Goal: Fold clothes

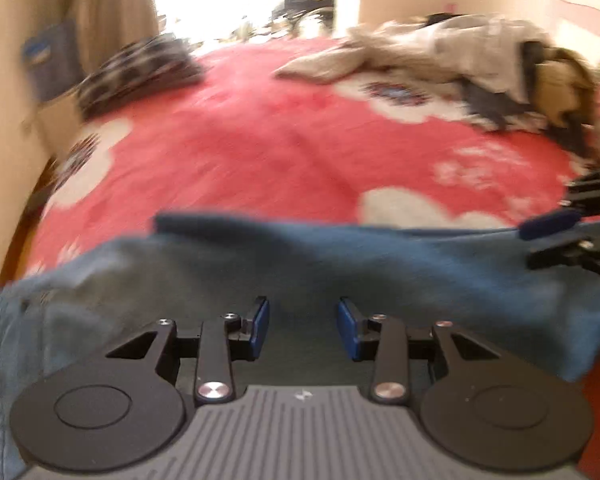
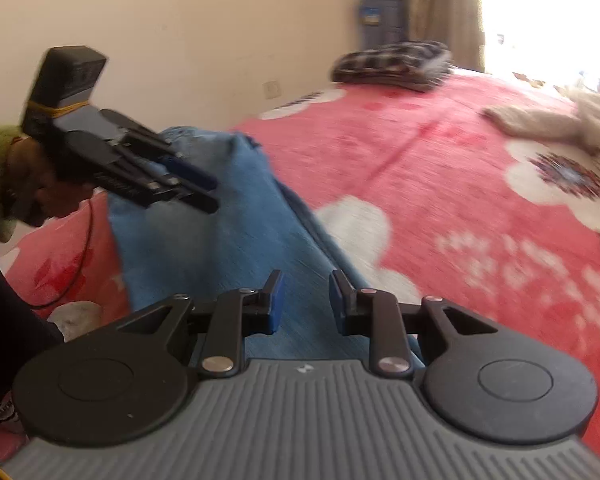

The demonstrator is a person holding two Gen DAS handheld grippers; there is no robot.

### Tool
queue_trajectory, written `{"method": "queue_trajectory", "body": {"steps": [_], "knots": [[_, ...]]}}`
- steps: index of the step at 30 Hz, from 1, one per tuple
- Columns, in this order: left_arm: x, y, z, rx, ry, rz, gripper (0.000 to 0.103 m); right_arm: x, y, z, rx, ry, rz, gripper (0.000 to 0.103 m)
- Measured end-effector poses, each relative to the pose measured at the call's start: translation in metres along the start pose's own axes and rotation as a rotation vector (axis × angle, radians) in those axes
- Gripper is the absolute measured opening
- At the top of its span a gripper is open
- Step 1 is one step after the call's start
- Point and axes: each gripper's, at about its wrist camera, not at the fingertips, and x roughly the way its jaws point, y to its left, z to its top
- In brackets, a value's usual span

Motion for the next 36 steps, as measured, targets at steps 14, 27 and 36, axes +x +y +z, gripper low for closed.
{"method": "queue_trajectory", "body": {"steps": [14, 27, 36], "knots": [[-0.019, 0.043, -0.008, -0.110, -0.078, 0.009, 0.040, 0.031, -0.042, 0.065, 0.113, 0.073, 0.108, 0.024], [0.014, 0.127, 0.002, -0.219, -0.139, 0.187, 0.041, 0.224, -0.010, 0.186, 0.340, 0.304, 0.522, 0.064], [0.017, 0.133, -0.016, -0.230, -0.162, 0.173, 0.041, 0.250, -0.015, 0.160, 0.458, 0.309, 0.577, 0.011]]}}
